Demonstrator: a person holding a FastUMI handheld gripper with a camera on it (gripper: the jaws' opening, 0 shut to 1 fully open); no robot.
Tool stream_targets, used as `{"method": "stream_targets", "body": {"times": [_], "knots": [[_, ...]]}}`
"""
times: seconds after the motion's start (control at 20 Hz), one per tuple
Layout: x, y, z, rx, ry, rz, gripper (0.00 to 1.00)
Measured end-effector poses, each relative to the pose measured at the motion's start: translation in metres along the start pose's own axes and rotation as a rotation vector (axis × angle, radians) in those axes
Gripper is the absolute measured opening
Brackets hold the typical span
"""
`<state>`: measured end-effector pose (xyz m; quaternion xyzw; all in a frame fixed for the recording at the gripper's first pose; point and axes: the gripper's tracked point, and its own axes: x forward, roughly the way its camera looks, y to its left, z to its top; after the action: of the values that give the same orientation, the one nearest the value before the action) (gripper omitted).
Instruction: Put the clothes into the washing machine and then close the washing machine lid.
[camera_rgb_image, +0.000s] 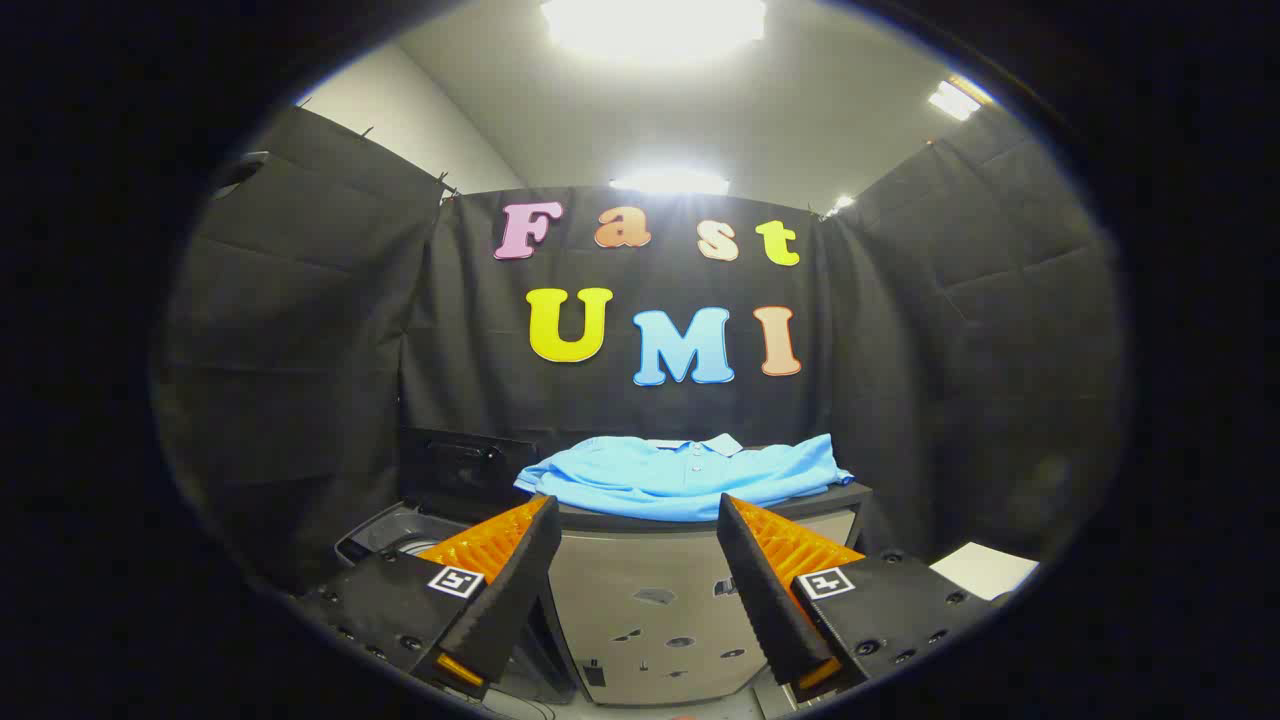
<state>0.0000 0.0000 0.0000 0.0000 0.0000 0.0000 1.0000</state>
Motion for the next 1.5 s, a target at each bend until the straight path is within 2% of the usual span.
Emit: {"method": "stream_targets", "body": {"times": [1.15,1.5], "knots": [[-0.009,0.003,0.005,0.031,0.012,-0.005,0.98],[0.006,-0.002,0.023,0.066,0.042,0.004,0.98]]}}
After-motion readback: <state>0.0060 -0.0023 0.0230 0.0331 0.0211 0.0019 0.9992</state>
